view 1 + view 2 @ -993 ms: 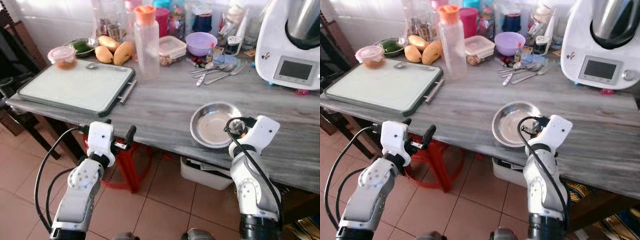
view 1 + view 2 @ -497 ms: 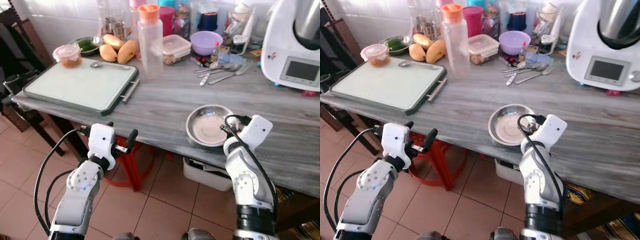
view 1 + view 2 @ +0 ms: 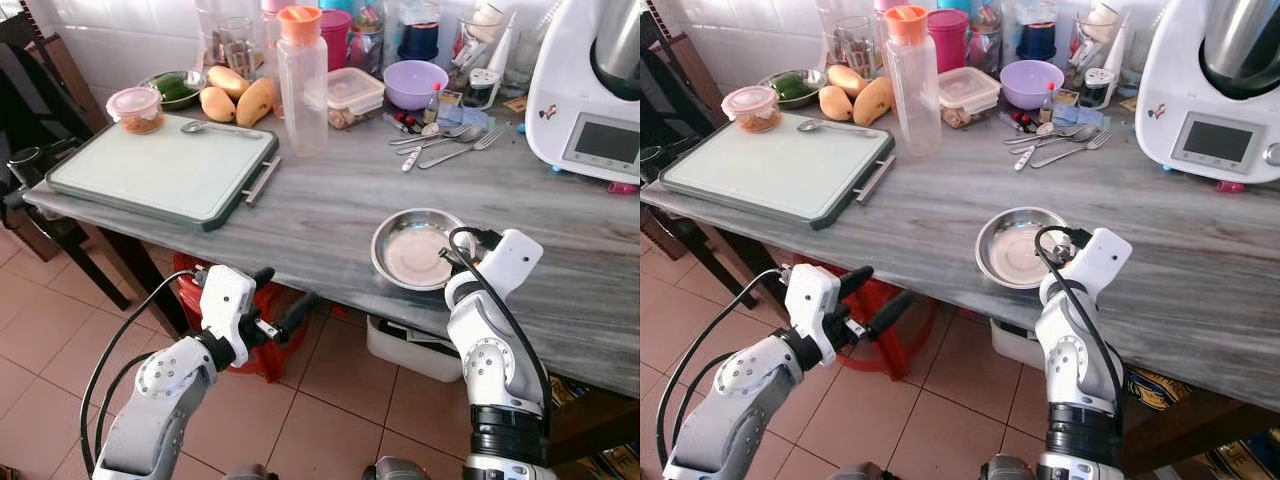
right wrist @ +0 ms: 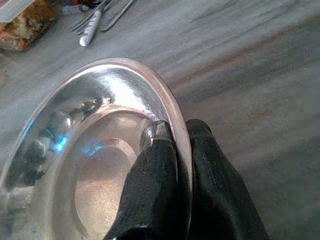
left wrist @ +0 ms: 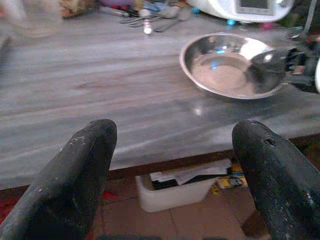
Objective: Setting the table
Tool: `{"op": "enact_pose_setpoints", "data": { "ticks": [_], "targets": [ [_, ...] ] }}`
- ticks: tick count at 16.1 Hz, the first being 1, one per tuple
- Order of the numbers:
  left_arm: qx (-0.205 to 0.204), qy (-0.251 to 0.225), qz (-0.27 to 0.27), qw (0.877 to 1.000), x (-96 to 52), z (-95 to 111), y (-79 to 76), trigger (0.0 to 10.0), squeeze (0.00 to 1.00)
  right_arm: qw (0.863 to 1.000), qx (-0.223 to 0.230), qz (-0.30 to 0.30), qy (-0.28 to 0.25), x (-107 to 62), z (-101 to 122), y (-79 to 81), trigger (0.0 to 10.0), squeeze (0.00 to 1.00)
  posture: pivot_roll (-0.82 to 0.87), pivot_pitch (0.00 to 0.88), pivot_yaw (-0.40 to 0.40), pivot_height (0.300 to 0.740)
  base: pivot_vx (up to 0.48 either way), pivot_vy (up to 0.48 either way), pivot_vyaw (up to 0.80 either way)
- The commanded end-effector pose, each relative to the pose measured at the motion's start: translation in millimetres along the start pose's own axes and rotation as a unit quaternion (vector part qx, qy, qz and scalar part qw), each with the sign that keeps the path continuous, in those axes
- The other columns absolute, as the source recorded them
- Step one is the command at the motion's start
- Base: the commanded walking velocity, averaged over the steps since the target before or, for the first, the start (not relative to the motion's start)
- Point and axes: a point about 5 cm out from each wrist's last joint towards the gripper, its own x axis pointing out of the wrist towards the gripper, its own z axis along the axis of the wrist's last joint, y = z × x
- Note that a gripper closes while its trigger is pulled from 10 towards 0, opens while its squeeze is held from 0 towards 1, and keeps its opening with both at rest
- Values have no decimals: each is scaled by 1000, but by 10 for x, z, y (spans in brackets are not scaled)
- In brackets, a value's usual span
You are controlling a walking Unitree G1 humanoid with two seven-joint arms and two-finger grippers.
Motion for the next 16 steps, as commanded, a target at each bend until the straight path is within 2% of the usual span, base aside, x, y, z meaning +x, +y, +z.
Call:
{"op": "enact_pose_setpoints", "data": {
  "ticks": [1, 4, 7, 12, 13, 14, 16],
  "targets": [
    [6, 0, -12, 1000, -7, 35, -14, 10000, 0, 1000, 10, -10, 8, 7, -36, 7, 10000, 1000, -17, 0, 43, 740, 0, 0, 0],
    [7, 3, -13, 1000, -12, 30, -9, 10000, 0, 1000, 9, -16, -2, 15, 6, -5, 10000, 1000, -17, 0, 43, 740, 0, 0, 0],
    [7, 5, -13, 1000, -9, 28, -5, 10000, 0, 999, -30, -11, -30, 13, 76, -26, 10000, 1000, -19, 0, 42, 740, 0, 0, 0],
    [12, 5, -11, 1000, 19, 23, 0, 10000, 0, 994, -76, 35, -77, -61, 201, 105, 10000, 1000, -29, 0, 39, 740, 0, 0, 0],
    [14, 4, -5, 1000, 26, 25, 9, 10000, 0, 988, -93, 55, -114, -108, 277, 155, 10000, 1000, -28, 0, 37, 740, 0, 0, 0],
    [16, 3, 0, 1000, 26, 24, 15, 10000, 0, 985, -98, 64, -126, -129, 300, 175, 10000, 1000, -30, 0, 36, 740, 0, 0, 0],
    [30, 14, 68, 997, 50, -4, 123, 10000, 0, 965, -167, 81, -184, -240, 374, 203, 10000, 1000, -35, 0, 29, 740, 0, 0, 0]
  ]
}}
